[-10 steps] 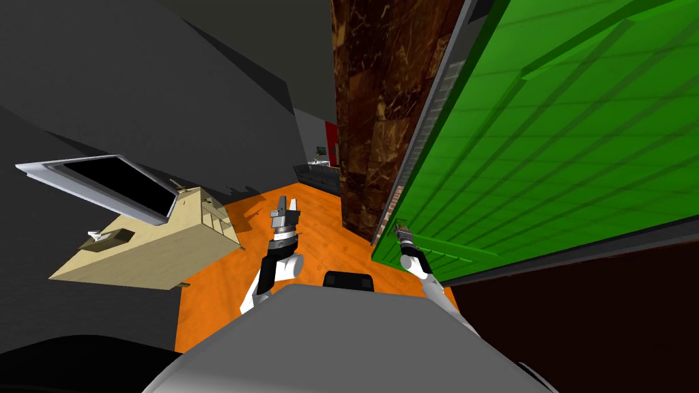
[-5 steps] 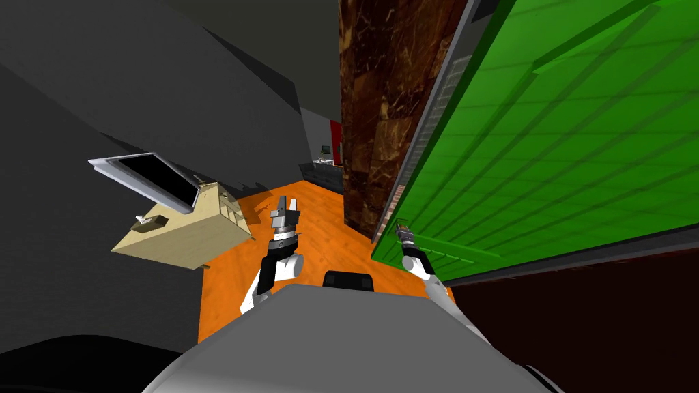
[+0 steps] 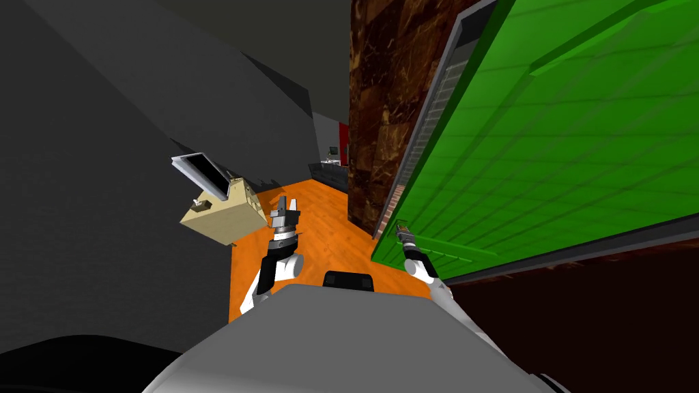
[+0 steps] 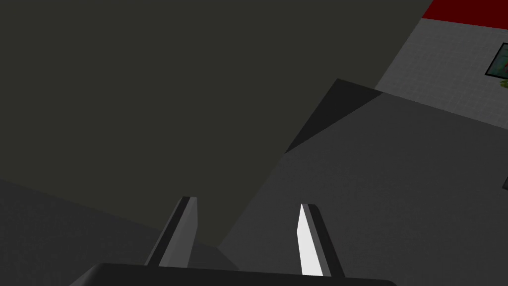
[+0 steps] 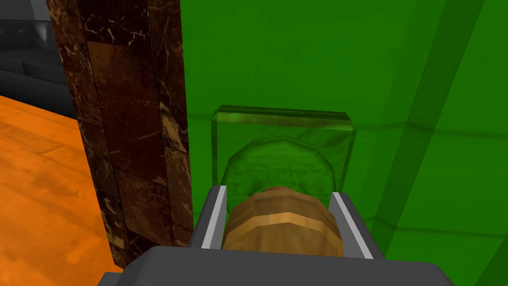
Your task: Pull the door open
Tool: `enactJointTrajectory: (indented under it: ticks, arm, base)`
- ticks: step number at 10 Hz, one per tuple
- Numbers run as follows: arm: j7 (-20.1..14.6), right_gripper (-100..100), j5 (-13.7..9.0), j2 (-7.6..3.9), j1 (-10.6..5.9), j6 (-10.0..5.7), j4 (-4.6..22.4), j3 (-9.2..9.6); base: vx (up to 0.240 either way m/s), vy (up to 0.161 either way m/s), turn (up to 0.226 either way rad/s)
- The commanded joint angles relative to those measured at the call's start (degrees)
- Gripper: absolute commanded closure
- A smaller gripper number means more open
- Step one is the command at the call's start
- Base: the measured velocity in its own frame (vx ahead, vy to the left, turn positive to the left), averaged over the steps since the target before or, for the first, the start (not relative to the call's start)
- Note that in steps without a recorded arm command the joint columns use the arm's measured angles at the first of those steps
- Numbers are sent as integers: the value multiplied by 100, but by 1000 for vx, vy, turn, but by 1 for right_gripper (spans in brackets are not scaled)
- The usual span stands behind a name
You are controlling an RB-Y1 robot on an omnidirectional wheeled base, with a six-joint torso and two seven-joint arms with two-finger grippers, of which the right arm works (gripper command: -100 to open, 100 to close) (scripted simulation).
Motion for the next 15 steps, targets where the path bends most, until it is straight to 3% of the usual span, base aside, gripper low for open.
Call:
enactJointTrajectory:
  ticks: [1, 2, 15]
  arm:
    - [-158, 100, -10, -127, 41, -56, -40, 136]
    - [-215, 100, -17, -183, 62, -76, -59, 183]
    - [715, 100, -587, 171, 20, -42, -237, 196]
  base:
    - [-280, -94, 197]
    - [-252, -80, 125]
    - [-194, -83, 179]
